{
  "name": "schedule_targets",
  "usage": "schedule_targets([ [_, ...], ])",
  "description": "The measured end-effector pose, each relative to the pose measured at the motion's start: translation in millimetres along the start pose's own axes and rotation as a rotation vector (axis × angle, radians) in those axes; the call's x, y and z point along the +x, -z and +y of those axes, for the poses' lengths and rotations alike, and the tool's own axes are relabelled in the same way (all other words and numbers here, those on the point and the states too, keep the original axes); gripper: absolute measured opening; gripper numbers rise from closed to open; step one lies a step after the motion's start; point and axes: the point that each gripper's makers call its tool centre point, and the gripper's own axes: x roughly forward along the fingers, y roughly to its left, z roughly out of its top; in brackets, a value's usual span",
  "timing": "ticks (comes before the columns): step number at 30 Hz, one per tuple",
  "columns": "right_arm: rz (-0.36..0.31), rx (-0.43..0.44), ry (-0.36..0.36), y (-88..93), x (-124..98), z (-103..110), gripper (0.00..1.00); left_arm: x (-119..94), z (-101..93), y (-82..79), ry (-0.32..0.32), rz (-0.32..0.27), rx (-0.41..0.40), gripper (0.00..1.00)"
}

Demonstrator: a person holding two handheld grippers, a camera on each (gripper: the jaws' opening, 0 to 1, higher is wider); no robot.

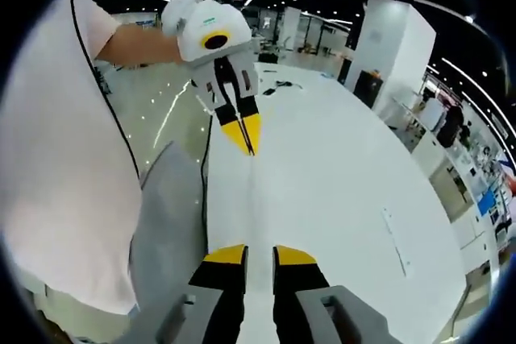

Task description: Arrange the food packaging bags into a neat stack by flattening each bag and aligning their edges.

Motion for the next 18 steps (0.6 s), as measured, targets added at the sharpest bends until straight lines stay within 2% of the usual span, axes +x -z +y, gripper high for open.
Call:
schedule_targets([
  [8,-0.029,0.050,-0.036,-17.4,6.5,-5.6,0.06,-0.3,-1.9,-7.7,-0.007,-0.012,0.028,0.00],
  [18,0.007,0.031,-0.066,-17.8,22.1,-3.7,0.03,0.9,1.6,-10.2,-0.004,-0.019,0.033,0.00],
])
